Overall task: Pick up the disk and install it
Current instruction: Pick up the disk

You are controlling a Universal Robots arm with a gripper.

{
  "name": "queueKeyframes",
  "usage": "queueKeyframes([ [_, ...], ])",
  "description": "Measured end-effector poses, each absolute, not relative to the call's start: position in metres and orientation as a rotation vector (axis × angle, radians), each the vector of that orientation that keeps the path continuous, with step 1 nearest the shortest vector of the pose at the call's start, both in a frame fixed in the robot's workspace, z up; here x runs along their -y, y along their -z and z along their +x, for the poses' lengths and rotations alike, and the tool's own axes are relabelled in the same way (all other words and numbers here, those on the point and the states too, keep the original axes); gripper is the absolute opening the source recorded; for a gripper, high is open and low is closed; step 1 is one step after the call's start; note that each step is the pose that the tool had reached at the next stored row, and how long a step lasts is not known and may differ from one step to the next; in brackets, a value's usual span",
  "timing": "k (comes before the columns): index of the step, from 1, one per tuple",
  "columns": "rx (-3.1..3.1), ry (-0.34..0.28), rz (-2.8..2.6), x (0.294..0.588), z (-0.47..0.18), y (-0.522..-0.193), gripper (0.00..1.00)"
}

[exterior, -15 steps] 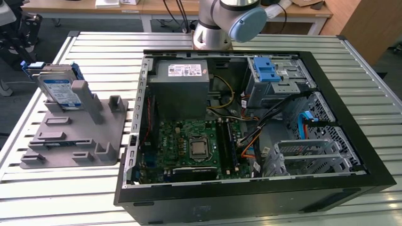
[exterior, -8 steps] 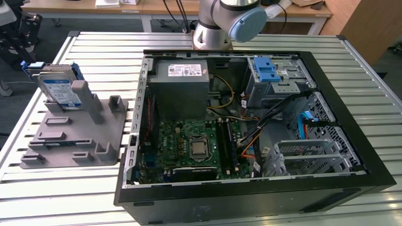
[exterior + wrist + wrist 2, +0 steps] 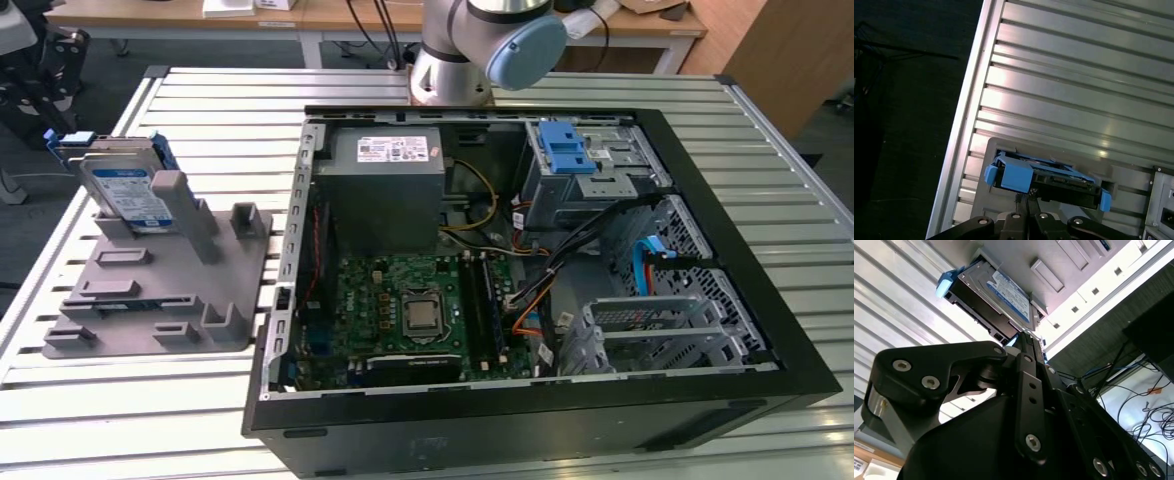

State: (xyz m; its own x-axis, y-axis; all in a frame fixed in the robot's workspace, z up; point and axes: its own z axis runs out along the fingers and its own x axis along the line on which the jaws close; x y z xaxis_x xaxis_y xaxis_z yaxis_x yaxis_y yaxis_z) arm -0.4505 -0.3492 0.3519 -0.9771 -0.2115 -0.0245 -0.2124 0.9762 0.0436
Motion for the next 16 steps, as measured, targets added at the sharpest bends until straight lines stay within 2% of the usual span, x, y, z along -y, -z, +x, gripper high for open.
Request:
queueKeyframes([
  [16, -3.094, -0.073, -0.417, 0.3492, -0.4505, -0.3519, 0.15],
])
